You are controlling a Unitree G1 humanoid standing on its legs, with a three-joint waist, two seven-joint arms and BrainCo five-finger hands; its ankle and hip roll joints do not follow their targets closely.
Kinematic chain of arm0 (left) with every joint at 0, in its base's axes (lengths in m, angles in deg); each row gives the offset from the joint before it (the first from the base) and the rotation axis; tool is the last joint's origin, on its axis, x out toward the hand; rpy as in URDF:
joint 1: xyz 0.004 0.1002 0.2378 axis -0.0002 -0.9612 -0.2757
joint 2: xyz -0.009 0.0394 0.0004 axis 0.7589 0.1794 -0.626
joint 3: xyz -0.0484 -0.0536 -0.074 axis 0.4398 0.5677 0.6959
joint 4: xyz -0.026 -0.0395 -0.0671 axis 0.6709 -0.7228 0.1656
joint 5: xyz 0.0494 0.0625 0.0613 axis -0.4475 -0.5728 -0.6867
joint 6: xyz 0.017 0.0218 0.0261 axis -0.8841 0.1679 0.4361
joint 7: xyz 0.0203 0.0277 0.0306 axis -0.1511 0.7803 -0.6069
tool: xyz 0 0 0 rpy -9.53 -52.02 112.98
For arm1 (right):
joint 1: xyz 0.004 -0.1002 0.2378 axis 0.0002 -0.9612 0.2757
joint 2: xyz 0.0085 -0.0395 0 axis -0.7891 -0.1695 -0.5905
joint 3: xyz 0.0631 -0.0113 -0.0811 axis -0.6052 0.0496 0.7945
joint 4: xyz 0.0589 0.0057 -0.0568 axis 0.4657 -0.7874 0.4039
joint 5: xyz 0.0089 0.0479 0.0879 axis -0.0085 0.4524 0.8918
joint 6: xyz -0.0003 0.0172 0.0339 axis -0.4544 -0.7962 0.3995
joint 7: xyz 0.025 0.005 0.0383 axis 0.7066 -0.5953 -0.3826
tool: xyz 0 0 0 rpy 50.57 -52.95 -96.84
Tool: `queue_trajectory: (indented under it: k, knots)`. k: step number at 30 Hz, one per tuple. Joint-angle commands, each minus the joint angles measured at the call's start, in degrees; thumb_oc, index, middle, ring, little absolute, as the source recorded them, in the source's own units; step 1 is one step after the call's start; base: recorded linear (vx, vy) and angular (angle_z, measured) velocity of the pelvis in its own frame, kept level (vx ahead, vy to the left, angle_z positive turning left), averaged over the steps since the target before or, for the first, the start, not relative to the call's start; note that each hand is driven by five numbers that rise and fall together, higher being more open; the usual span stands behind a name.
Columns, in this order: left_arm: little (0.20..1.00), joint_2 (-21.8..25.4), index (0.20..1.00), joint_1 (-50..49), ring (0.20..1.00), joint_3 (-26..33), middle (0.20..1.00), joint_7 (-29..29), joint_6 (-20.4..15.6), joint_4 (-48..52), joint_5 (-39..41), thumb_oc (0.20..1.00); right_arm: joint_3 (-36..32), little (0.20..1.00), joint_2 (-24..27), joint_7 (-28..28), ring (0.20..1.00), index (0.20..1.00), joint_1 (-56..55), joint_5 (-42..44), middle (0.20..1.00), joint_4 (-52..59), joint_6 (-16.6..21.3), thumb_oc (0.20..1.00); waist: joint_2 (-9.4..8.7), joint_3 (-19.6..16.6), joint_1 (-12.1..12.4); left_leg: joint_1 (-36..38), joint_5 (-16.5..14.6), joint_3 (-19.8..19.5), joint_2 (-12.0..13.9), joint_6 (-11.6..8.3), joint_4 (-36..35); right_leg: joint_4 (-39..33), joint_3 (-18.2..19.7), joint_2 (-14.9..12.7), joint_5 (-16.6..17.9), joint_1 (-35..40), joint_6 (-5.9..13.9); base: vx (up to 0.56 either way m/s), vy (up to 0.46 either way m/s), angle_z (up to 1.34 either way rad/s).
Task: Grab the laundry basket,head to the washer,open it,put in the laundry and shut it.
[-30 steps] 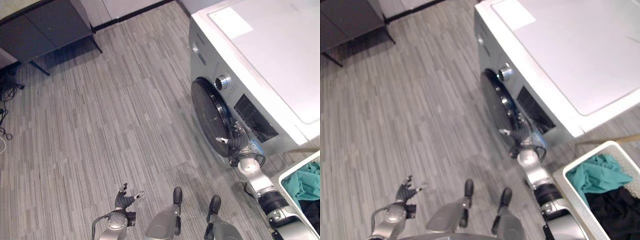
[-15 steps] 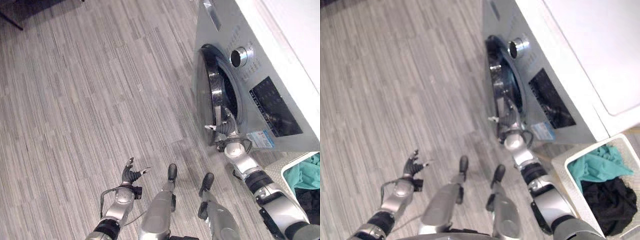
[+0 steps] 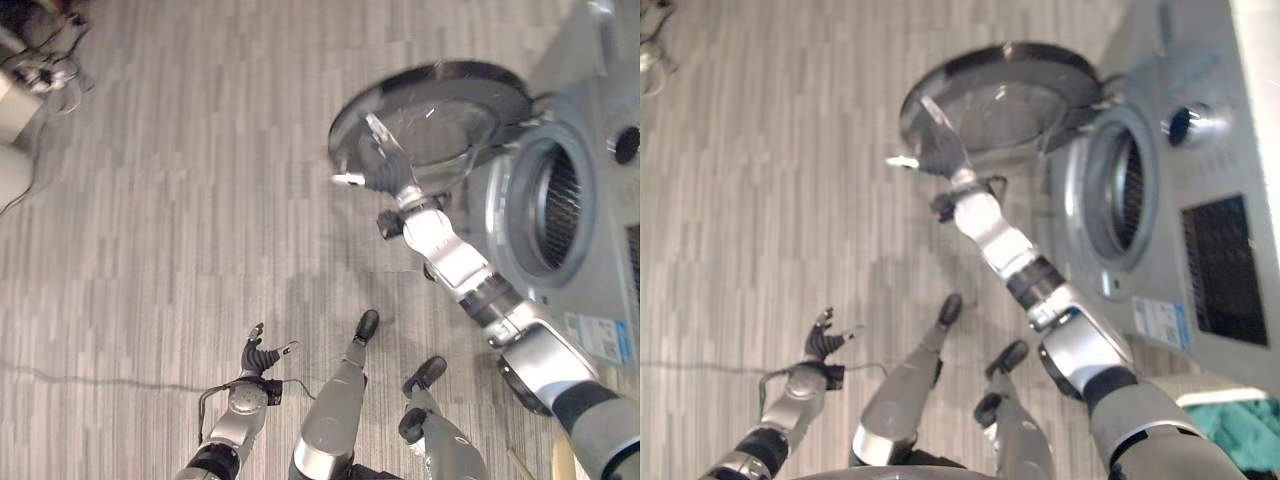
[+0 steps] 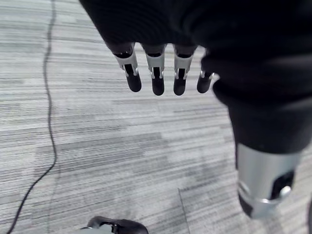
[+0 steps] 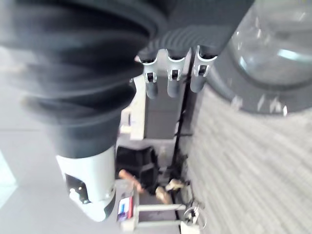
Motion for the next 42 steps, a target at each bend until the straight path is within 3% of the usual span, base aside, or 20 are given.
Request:
queue_trajectory:
  k: [1,7,10,14,17,18,19,21,23,28,34,37,42]
  knots:
    - [1.0,2.7,1.0,-0.35,1.0,-3.5,1.0,0.42,-1.24,-0.63,1.12,1.0,1.43,1.0,-1.87,-0.4,1.0,1.0,-2.71,3.74,1.0,1.91,2.4,1.0,-4.37,-2.52,-0.75,1.84,-3.94,3.2,-3.8,0.78,0.2,8.32,5.35,-6.77,-8.81,-0.21,5.37,0.0,0.003,0.35]
    - [1.0,1.18,1.0,1.87,1.0,-2.64,1.0,0.13,-0.75,4.03,-0.4,1.0,0.37,1.0,6.05,-3.92,1.0,1.0,-16.24,1.82,1.0,13.74,2.45,1.0,-5.51,-1.44,-5.2,1.76,-3.12,5.78,-3.07,0.91,0.06,7.71,6.95,-6.56,-6.51,-1.58,5.32,-0.07,0.047,-0.1]
    - [1.0,0.22,1.0,7.07,1.0,-2.94,1.0,-0.9,-0.55,7.03,-2.56,1.0,-2.83,1.0,11.34,-7.71,1.0,1.0,-28.4,0.73,1.0,22.27,3.52,1.0,-6.69,-0.96,-9.02,1.76,-3.52,7.38,-2.5,0.74,-0.03,7.33,8.31,-6.4,-6.04,-2.13,5.65,-0.04,0.015,-0.4]
    - [1.0,0.81,1.0,18.79,1.0,-4.69,1.0,-3.35,0.15,5.32,-6.1,1.0,-6.21,1.0,14.57,-10.18,1.0,1.0,-38.69,-1.25,1.0,25.39,3.98,1.0,-7.95,0.09,-14.35,0.83,-3.65,10.1,-1.64,0.65,0.12,7.43,10.86,-6.17,-4.95,-4.71,6.17,-0.07,0.045,-0.46]
    - [1.0,3.5,1.0,28.83,1.0,-4.73,1.0,-6.31,0.76,-2.45,-7.09,1.0,-8.01,1.0,15.69,-10.14,1.0,1.0,-42.21,-1.08,1.0,24.45,4.18,1.0,-9.25,0.94,-18.46,-0.16,-3.41,12.88,-0.76,0.86,0.13,7.34,13.66,-5.78,-3.57,-7.37,6.57,-0.06,0.065,-0.76]
    - [1.0,3.5,1.0,28.83,1.0,-4.73,1.0,-6.31,0.76,-2.45,-7.09,1.0,-8.02,1.0,15.69,-10.14,1.0,1.0,-42.21,-1.08,1.0,24.45,4.18,1.0,-9.26,0.94,-18.45,-0.16,-3.41,12.89,-0.76,0.86,0.13,7.34,13.67,-5.78,-3.57,-7.37,6.57,-0.05,0.057,-1.03]
    - [1.0,6.97,1.0,35.31,1.0,-4.39,1.0,-7.01,1.28,-9.44,-7.08,1.0,-9.41,1.0,16.22,-10.27,1.0,1.0,-44.39,0.39,1.0,23.55,4.84,1.0,-10.15,1.4,-21.0,-0.77,-3.15,14.46,-0.19,1.09,0.0,7.09,15.01,-5.5,-2.67,-8.89,6.92,-0.04,0.052,-0.68]
    - [1.0,8.79,1.0,37.82,1.0,-4.22,1.0,-6.8,1.43,-11.99,-7.29,1.0,-10.24,1.0,16.8,-10.39,1.0,1.0,-45.43,0.55,1.0,23.7,5.06,1.0,-10.45,1.62,-21.79,-0.96,-3.03,15.07,-0.02,1.17,-0.08,6.93,15.62,-5.45,-2.32,-9.41,7.07,-0.03,0.045,-0.44]
    - [1.0,13.7,1.0,42.2,1.0,-2.78,1.0,-6.43,2.15,-17.56,-7.67,1.0,-12.69,1.0,19.19,-10.8,1.0,1.0,-48.71,0.77,1.0,24.91,6.28,1.0,-11.03,2.14,-24.02,-1.35,-2.9,16.27,0.14,1.46,-0.37,6.71,16.92,-5.14,-1.62,-10.9,7.39,-0.01,0.026,-0.39]
    - [1.0,18.77,1.0,42.93,1.0,0.24,1.0,-6.19,3.59,-23.46,-8.55,1.0,-15.63,1.0,19.95,-12.78,1.0,1.0,-53.63,5.09,1.0,27.1,7.34,1.0,-11.35,2.64,-25.73,-1.42,-3.18,17.62,0.22,1.7,-0.16,6.03,18.46,-4.95,-0.67,-11.78,7.63,0.01,0.035,-0.25]
    - [1.0,22.33,1.0,38.47,1.0,3.3,1.0,-5.85,3.67,-22.96,-8.61,1.0,-16.83,1.0,18.78,-13.97,1.0,1.0,-56.34,6.72,1.0,26.95,7.45,1.0,-11.06,1.83,-25.51,-0.44,-3.84,17.91,0.14,1.66,0.21,5.05,19.1,-4.73,-0.31,-10.8,7.6,0.03,0.008,-0.15]
    - [1.0,22.41,1.0,35.09,1.0,4.61,1.0,-5.75,3.38,-21.44,-8.82,1.0,-16.92,1.0,17.9,-13.96,1.0,1.0,-56.26,6.64,1.0,26.68,7.5,1.0,-10.54,0.87,-25.22,0.46,-4.34,17.72,-0.02,1.68,0.11,4.83,19.08,-4.86,-0.45,-9.77,7.51,0.02,0.0,0.01]
    - [1.0,17.01,1.0,24.15,1.0,7.56,1.0,-5.86,1.74,-11.33,-7.77,1.0,-17.22,1.0,15.98,-13.35,1.0,1.0,-55.37,4.72,1.0,25.74,6.98,1.0,-9.24,-1.64,-24.19,3.19,-5.41,17.82,-0.58,1.99,-0.55,4.91,18.88,-5.16,-1.21,-7.22,7.35,0.06,0.01,0.11]
